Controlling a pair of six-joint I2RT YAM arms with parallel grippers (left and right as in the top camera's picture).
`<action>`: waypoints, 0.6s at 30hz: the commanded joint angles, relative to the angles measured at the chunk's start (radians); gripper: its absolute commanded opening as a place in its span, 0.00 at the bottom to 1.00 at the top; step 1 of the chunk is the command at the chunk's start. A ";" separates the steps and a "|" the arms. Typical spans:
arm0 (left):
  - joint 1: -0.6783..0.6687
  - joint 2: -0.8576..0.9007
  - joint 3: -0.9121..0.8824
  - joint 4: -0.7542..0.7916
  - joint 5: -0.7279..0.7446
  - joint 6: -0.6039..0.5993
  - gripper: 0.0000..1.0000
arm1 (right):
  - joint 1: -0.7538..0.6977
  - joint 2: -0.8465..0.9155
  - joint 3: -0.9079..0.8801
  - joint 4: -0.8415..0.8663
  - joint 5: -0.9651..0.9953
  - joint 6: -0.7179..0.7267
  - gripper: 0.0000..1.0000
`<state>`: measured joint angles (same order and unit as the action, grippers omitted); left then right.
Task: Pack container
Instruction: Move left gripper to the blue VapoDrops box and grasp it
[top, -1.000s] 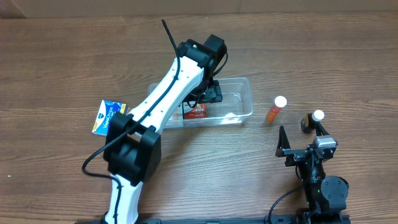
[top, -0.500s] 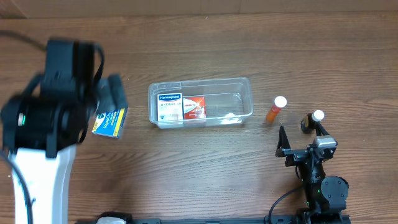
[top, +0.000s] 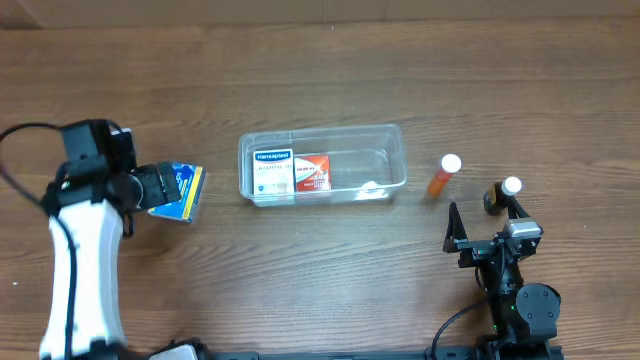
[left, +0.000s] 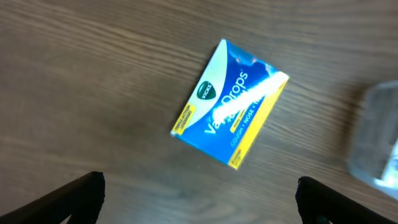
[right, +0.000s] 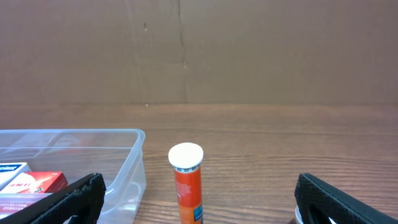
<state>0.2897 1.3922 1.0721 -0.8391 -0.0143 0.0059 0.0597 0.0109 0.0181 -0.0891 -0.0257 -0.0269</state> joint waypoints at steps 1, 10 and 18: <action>0.003 0.104 -0.003 0.063 0.056 0.174 1.00 | -0.001 -0.008 -0.010 0.006 -0.002 -0.003 1.00; 0.003 0.266 -0.003 0.180 0.179 0.306 1.00 | -0.001 -0.008 -0.010 0.006 -0.002 -0.003 1.00; -0.055 0.386 -0.003 0.221 0.118 0.331 1.00 | -0.001 -0.008 -0.010 0.006 -0.002 -0.003 1.00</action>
<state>0.2619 1.7496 1.0721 -0.6270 0.1352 0.2996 0.0597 0.0109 0.0181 -0.0902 -0.0261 -0.0269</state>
